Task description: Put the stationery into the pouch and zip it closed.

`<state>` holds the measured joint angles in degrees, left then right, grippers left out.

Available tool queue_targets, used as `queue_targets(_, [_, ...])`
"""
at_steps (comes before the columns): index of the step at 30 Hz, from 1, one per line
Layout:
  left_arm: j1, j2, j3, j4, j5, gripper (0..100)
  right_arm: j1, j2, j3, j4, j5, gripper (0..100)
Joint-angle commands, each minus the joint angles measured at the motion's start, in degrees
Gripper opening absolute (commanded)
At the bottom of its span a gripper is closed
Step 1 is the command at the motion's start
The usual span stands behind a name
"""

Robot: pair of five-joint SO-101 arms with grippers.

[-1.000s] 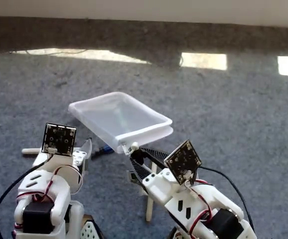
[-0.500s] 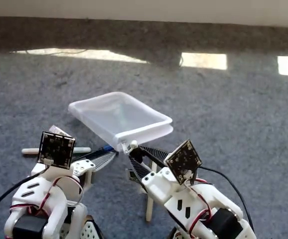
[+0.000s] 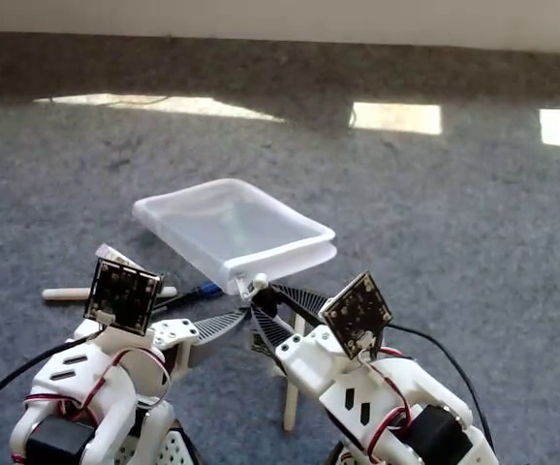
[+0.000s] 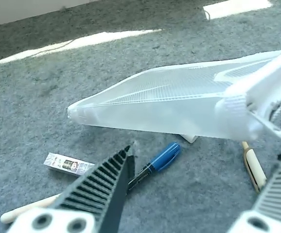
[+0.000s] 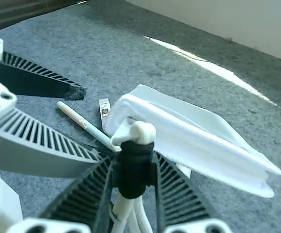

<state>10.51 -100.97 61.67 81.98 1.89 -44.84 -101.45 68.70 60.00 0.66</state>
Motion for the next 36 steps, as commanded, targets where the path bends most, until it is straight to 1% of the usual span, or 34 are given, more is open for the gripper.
queue_targets(1, [0.7,0.6,-0.3,-0.1,0.7,39,0.9,0.1,-0.6,-1.5,0.2,0.5])
queue_targets(5, [0.7,0.6,-0.3,-1.5,4.0,39,0.9,0.1,-0.6,-1.5,0.2,0.5])
queue_targets(22, [0.7,0.5,-1.1,-2.2,4.3,39,0.9,0.1,-0.5,-2.2,0.4,0.5])
queue_targets(26, [0.7,0.5,-3.9,-2.0,7.7,39,0.9,0.1,-0.4,-2.2,0.4,0.5])
queue_targets(31, [0.7,0.7,-3.5,-2.5,8.2,39,0.7,0.1,-0.4,-2.2,0.4,0.5])
queue_targets(36, [0.7,0.7,2.2,-8.3,8.4,39,0.7,0.1,-0.4,-1.1,0.5,0.5])
